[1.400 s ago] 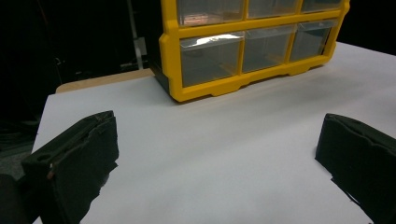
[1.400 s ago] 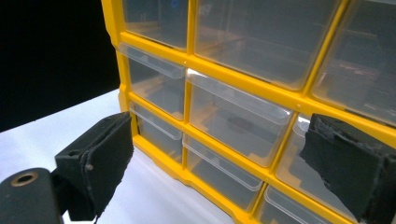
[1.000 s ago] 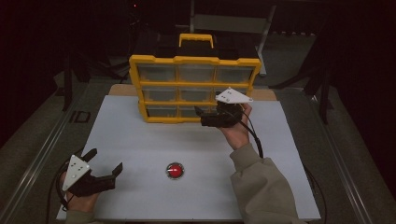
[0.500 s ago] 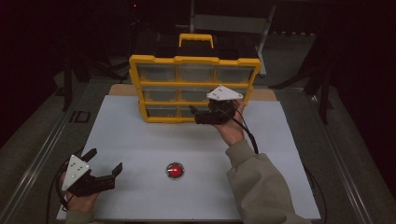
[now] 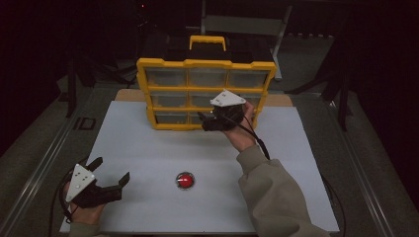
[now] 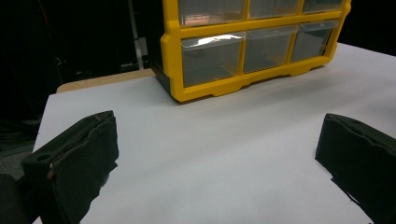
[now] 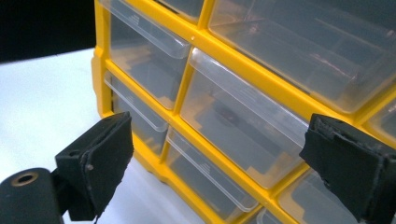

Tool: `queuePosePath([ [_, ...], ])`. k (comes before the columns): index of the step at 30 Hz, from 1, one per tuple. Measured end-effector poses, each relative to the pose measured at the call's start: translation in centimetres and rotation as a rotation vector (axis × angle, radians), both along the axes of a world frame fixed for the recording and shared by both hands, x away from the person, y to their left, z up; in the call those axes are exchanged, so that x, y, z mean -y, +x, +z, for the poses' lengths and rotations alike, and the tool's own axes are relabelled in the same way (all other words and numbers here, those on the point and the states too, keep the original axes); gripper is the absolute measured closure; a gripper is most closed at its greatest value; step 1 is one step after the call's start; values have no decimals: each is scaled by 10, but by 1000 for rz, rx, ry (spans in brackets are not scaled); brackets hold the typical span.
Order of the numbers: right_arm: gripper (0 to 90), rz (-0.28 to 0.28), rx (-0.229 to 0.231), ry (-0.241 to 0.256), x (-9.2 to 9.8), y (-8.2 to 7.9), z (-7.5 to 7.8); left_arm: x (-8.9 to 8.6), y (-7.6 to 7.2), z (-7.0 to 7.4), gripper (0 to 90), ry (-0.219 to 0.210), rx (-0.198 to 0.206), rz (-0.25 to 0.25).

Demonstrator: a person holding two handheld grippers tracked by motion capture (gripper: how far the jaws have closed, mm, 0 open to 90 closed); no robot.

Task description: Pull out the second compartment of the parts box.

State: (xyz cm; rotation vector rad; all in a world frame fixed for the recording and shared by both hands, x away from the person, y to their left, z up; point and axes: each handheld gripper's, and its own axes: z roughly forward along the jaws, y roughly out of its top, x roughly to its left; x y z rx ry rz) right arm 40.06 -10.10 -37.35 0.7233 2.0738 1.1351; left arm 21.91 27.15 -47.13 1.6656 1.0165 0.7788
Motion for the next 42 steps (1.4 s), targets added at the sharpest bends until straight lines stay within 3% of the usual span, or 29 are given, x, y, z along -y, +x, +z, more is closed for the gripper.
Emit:
queuePosePath([
  [9, 82, -17, 65, -92, -8, -1, -1, 0, 0, 0, 0, 0, -1, -1],
  [10, 82, -21, 79, -123, -11, 0, -1, 0, 0, 0, 0, 0, -2, -1],
  [15, 82, -30, 110, -186, -17, 1, 0, 0, 0, 0, 0, 1, -6, -2],
  [22, 82, -40, 132, -247, -20, 2, 0, 0, 0, 0, 0, 0, -5, -3],
  [30, 82, -56, 185, -365, -25, 3, -1, 0, 0, 0, 0, -2, -4, -3],
  [42, 82, -59, 252, -485, -31, 3, -3, -1, 0, -1, 0, -2, -6, -3],
])
